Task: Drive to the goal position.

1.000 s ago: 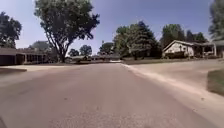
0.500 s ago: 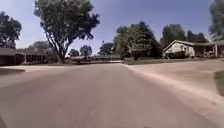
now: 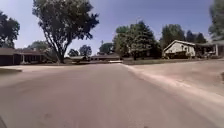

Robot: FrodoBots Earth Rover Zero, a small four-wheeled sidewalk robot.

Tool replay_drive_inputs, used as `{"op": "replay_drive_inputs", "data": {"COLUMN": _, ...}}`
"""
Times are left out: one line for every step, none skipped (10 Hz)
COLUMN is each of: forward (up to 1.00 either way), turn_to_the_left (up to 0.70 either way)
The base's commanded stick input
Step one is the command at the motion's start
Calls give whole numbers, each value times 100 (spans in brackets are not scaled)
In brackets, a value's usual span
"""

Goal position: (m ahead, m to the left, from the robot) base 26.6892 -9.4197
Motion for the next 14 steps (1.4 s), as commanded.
{"op": "replay_drive_inputs", "data": {"forward": 50, "turn_to_the_left": 0}}
{"op": "replay_drive_inputs", "data": {"forward": 50, "turn_to_the_left": 0}}
{"op": "replay_drive_inputs", "data": {"forward": 50, "turn_to_the_left": 0}}
{"op": "replay_drive_inputs", "data": {"forward": 50, "turn_to_the_left": 0}}
{"op": "replay_drive_inputs", "data": {"forward": 50, "turn_to_the_left": 0}}
{"op": "replay_drive_inputs", "data": {"forward": 50, "turn_to_the_left": 0}}
{"op": "replay_drive_inputs", "data": {"forward": 50, "turn_to_the_left": 0}}
{"op": "replay_drive_inputs", "data": {"forward": 50, "turn_to_the_left": 0}}
{"op": "replay_drive_inputs", "data": {"forward": 50, "turn_to_the_left": 0}}
{"op": "replay_drive_inputs", "data": {"forward": 50, "turn_to_the_left": 0}}
{"op": "replay_drive_inputs", "data": {"forward": 50, "turn_to_the_left": 0}}
{"op": "replay_drive_inputs", "data": {"forward": 50, "turn_to_the_left": 0}}
{"op": "replay_drive_inputs", "data": {"forward": 50, "turn_to_the_left": 0}}
{"op": "replay_drive_inputs", "data": {"forward": 50, "turn_to_the_left": 0}}
